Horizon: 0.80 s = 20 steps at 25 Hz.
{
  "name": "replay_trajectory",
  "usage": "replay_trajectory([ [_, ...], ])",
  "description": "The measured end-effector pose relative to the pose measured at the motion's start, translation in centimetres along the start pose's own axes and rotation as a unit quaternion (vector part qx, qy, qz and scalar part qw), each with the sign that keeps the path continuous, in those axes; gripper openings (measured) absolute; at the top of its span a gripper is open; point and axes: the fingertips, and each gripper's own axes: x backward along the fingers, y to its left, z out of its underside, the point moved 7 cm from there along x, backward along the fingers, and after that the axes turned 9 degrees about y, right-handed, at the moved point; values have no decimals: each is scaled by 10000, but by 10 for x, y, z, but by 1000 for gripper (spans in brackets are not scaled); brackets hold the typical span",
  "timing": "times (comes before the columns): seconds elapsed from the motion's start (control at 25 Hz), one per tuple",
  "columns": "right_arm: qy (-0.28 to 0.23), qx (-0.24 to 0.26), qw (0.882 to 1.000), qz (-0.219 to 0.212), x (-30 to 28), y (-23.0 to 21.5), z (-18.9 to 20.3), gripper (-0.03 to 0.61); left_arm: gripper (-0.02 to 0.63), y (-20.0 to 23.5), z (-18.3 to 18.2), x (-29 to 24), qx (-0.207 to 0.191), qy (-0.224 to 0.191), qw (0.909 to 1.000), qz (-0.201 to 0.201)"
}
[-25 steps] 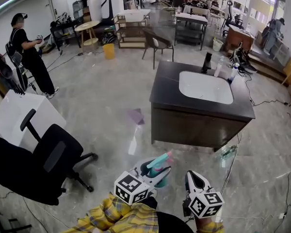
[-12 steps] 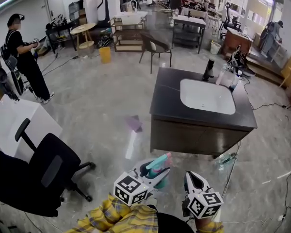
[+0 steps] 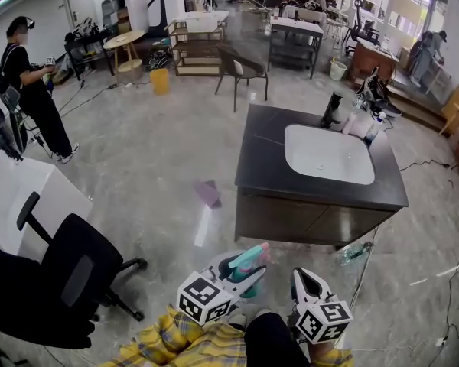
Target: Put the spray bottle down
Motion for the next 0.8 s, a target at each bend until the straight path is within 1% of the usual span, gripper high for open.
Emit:
replay_trajectory([
  [0.16,10,87,10000,-37,-17,-9,-13,6,204,17,-8,-13,22,-15,10000,-58],
  [0.32,26,124,9998,-125,-37,-30,-31,6,204,30,-24,-34,-28,-67,9999,-152],
  [0.56,11,263,9992,-311,-65,-58,-64,6,204,50,-45,-66,21,-90,9995,-304],
  [0.8,19,264,9987,-432,-88,-91,-93,6,204,64,-71,-103,30,-104,9992,-375],
])
